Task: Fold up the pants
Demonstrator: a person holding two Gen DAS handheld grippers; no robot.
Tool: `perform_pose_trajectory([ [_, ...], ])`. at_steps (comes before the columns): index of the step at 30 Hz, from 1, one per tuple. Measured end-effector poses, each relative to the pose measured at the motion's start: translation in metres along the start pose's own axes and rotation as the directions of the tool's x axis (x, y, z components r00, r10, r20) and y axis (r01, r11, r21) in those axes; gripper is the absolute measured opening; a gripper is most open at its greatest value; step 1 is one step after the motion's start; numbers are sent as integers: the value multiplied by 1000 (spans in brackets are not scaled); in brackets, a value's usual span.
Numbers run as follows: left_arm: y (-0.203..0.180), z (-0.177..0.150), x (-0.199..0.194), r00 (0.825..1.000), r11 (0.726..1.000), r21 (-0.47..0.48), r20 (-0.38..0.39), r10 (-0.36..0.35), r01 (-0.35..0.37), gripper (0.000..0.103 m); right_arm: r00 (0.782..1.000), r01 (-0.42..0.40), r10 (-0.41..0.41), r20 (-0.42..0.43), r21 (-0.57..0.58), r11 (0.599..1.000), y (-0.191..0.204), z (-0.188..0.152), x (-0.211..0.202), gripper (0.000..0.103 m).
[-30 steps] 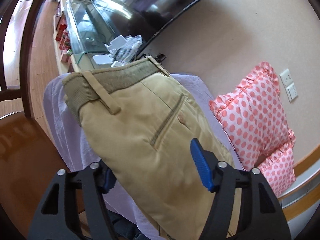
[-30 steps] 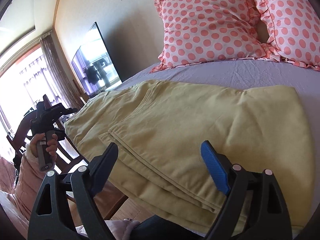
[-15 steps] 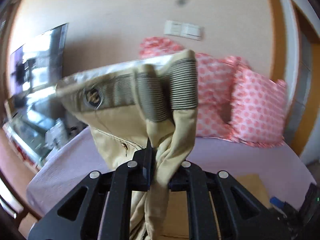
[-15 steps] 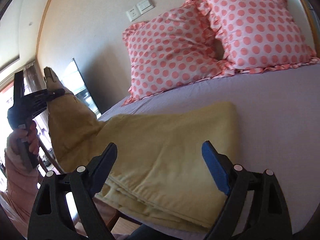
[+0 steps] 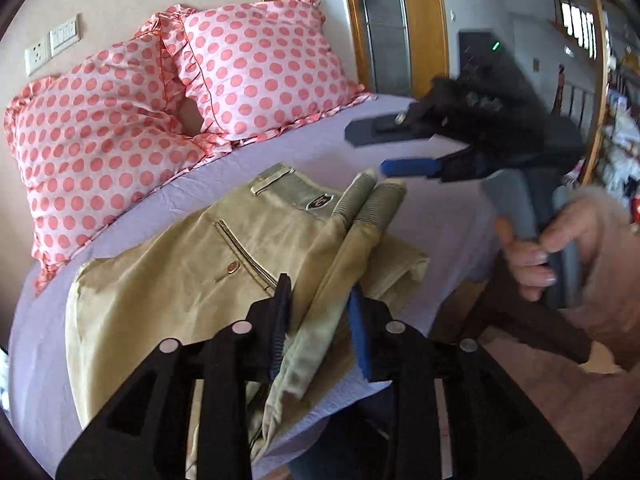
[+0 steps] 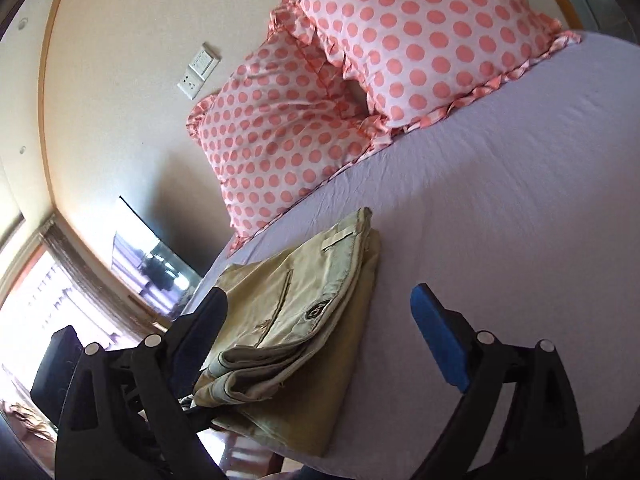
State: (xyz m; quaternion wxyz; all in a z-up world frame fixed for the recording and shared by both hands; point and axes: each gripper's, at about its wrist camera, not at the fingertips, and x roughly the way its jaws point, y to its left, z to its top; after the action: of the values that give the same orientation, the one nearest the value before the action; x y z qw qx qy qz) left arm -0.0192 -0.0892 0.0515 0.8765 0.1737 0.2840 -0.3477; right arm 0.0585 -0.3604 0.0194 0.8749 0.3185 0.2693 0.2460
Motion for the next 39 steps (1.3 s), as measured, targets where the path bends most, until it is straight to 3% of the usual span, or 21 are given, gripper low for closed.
perform_pose_trajectory([
  [2, 26, 0, -25, 997, 994, -96, 64, -54, 60, 64, 997, 1, -2, -81, -7, 1000, 1, 1, 17, 93],
  [3, 41, 1, -33, 995, 986, -155, 85, -54, 66, 69, 993, 15, -17, -117, -19, 1000, 2, 2, 26, 86],
  [5, 84, -7, -46, 996, 955, -297, 82, 36, -10, 70, 981, 49, -58, -185, -53, 997, 3, 3, 42, 82],
  [6, 108, -13, -46, 994, 928, -365, 46, 103, -79, 69, 975, 65, -78, -208, -70, 995, 3, 3, 50, 73],
  [7, 130, -19, -43, 990, 897, -423, 4, 144, -128, 69, 969, 77, -93, -229, -78, 994, 3, 3, 56, 71],
  [10, 185, -41, -27, 980, 805, -559, -119, 159, -199, 68, 964, 83, -103, -247, -91, 992, 2, 7, 68, 63],
  [12, 208, -52, -15, 978, 764, -613, -164, 129, -204, 68, 963, 77, -97, -252, -88, 993, 0, 9, 74, 57],
  [15, 222, -63, 0, 981, 738, -654, -188, 54, -165, 68, 962, 60, -79, -261, -78, 995, -3, 13, 81, 49],
  [17, 226, -67, 6, 986, 724, -680, -166, -1, -114, 69, 960, 29, -44, -277, -56, 998, -5, 14, 82, 48],
  [19, 229, -62, 14, 988, 722, -688, -145, -42, -71, 72, 961, 21, -26, -276, -24, 999, -11, 16, 82, 42],
  [22, 239, -57, 23, 990, 693, -721, -110, -90, -18, 76, 961, 6, -4, -275, 8, 1000, -16, 18, 87, 32],
  [23, 242, -57, 25, 990, 682, -731, -98, -103, -1, 70, 956, -26, 34, -291, 30, 999, -18, 17, 90, 20],
  [24, 247, -58, 28, 989, 669, -743, -95, -112, 4, 44, 947, -76, 96, -308, 77, 994, -22, 14, 94, 15],
  [26, 255, -63, 29, 987, 638, -770, -97, -126, 6, 13, 936, -143, 181, -303, 142, 979, -26, 12, 94, 13],
  [27, 257, -63, 26, 987, 628, -777, -77, -139, 28, 8, 931, -174, 218, -293, 170, 970, -27, 15, 93, 12],
  [29, 258, -56, 18, 989, 643, -766, -67, -130, 33, 7, 925, -213, 255, -282, 170, 962, -20, 23, 91, 11],
  [32, 251, -29, 11, 994, 711, -703, -77, -73, -2, 7, 925, -229, 253, -282, 113, 967, 2, 41, 95, 10],
  [35, 253, 5, 13, 997, 761, -648, -74, -14, -38, 7, 933, -241, 249, -259, 62, 968, 17, 69, 102, 10],
  [39, 276, 46, 39, 996, 770, -631, -59, 74, -94, 7, 959, -219, 218, -180, 13, 976, 18, 116, 114, 9],
])
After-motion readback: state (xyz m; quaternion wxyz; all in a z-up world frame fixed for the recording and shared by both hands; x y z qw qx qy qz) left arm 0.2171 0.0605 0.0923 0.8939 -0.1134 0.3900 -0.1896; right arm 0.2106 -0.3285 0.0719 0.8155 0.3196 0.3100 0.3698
